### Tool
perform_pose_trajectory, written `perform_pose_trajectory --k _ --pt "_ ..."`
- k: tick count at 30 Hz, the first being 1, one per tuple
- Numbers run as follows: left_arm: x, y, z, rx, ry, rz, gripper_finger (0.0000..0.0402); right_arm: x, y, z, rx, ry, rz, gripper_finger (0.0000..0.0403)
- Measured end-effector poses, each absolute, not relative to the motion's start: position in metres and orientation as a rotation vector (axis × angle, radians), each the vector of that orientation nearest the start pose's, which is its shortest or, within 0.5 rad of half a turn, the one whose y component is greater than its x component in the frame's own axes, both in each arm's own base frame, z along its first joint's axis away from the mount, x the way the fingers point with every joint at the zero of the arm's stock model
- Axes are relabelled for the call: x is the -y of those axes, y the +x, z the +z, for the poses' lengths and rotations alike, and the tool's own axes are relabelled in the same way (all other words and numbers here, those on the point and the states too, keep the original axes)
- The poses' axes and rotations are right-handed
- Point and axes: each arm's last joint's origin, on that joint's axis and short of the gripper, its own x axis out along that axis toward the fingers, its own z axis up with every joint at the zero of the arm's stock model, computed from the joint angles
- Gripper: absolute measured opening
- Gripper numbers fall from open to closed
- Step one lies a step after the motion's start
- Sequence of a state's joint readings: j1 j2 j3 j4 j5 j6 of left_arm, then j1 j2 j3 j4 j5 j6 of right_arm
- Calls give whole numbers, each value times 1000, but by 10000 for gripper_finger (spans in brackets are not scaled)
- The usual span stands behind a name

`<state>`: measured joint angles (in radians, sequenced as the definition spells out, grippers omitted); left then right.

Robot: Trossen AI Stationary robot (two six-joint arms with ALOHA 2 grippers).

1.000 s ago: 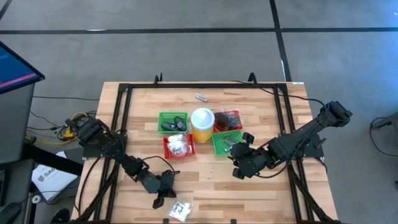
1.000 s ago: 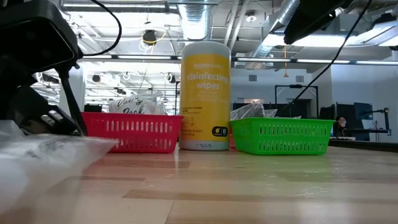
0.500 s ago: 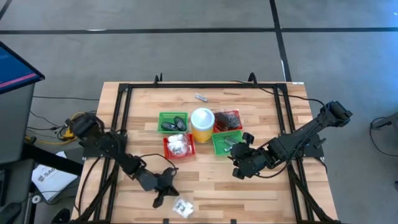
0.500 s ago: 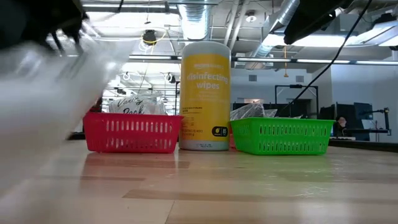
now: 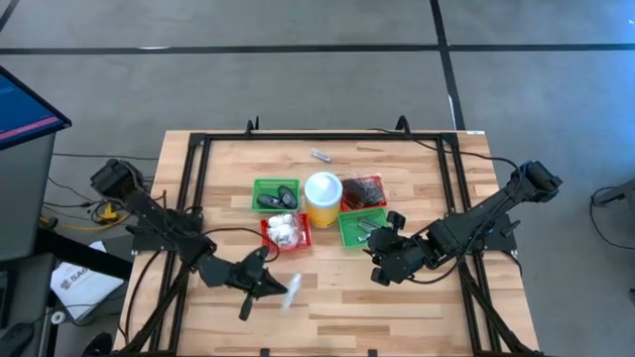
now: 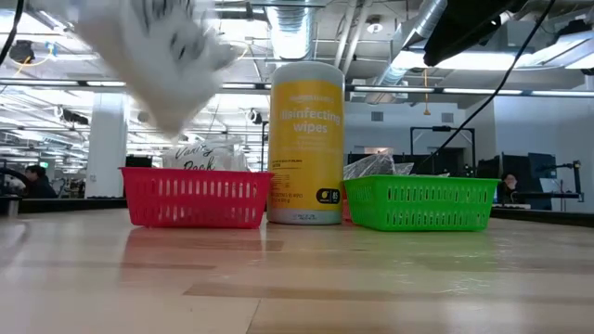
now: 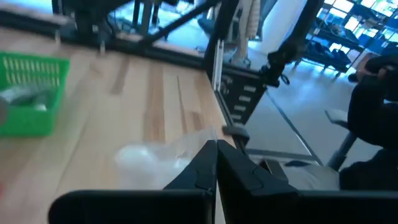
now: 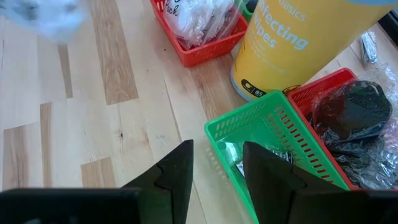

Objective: Pick & Place Travel size toiletries
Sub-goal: Put the transparent cotton pack into the left red bin

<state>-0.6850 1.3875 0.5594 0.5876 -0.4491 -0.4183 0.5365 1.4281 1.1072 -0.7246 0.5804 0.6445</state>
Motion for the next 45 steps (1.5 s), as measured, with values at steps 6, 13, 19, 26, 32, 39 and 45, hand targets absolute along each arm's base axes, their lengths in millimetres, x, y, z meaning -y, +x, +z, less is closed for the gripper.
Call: perform_pose_trajectory --k 6,13,19,26,32,39,45 --pt "146 225 211 -206 -263 -131 0 -129 249 265 -817 49 -314 129" --pt "119 238 213 -192 -269 -24 0 -129 249 265 -818 48 -314 129" --pt "101 247 213 -188 -271 43 0 -129 249 265 -818 48 -314 129" --pt "89 251 212 -183 -275 90 0 -129 249 265 -818 48 -314 129" --pt "85 252 210 -203 -267 110 0 -129 249 265 -817 48 -314 129" --pt "81 251 205 -243 -242 184 0 -129 249 265 -818 48 -314 129" --pt "79 251 205 -233 -231 246 0 -129 249 265 -818 48 -314 129"
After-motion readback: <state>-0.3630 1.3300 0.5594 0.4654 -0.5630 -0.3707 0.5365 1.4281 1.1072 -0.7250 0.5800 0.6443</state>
